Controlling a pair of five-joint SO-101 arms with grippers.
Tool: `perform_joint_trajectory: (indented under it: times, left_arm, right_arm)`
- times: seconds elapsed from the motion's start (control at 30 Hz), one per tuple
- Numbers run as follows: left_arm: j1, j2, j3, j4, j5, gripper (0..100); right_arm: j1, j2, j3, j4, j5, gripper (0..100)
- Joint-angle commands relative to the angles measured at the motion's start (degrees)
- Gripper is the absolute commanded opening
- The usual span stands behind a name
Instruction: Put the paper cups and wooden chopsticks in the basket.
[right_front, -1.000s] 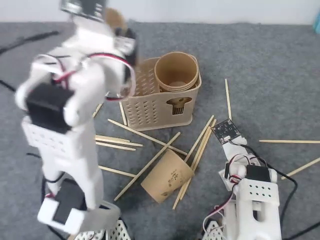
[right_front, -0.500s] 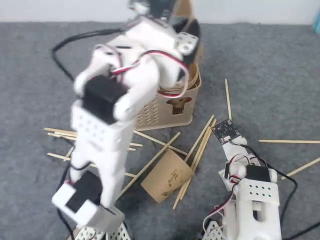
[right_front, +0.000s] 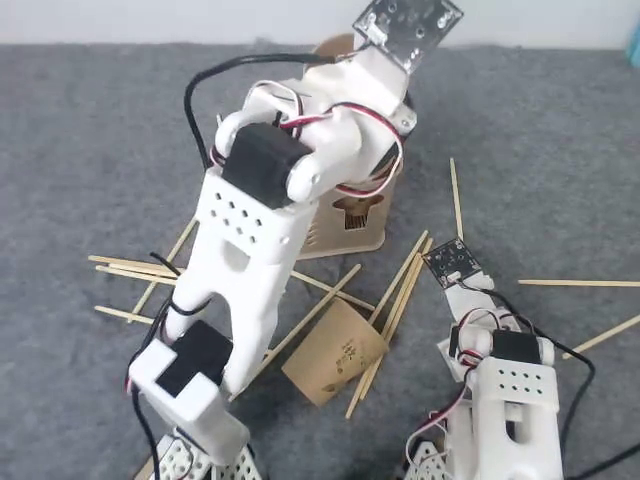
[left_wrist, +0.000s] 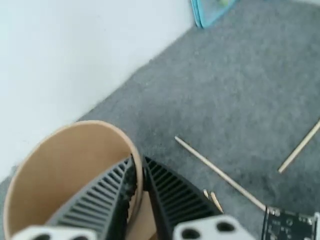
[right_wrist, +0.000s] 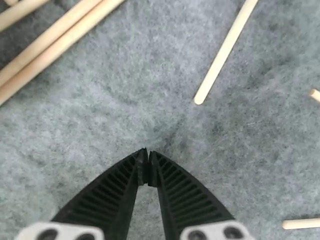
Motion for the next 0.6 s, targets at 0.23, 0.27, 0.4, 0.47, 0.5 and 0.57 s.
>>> perform_joint_trajectory:
  times: [0.23,0.27,0.4,0.47,0.5,0.57]
  left_arm:
    - [0.0,0.0,0.6,2.9,-1.1,1]
    - [0.0,0.0,1.1,2.9,-1.1,1]
    - [-0.2,0.0,2.1,2.1,-1.0,1]
    - [-1.2,-0.1,1.8,1.8,-0.8,1]
    - [-1.6,-0.3,1.6,1.7,-0.8,1]
    - [-2.2,-0.5,1.6,1.3,-0.7,3]
  right_arm:
    - [0.2,-1.2,-0.5,-0.1,2.8,0.7]
    - [0.2,-1.2,-0.5,-0.1,2.8,0.7]
    - [0.2,-1.2,-0.5,-0.1,3.0,0.7]
    - [0.1,-1.2,-0.5,-0.1,3.0,0.7]
    - [0.1,-1.2,-0.5,-0.1,3.0,0.7]
    - [0.1,-1.2,-0.5,-0.1,3.0,0.7]
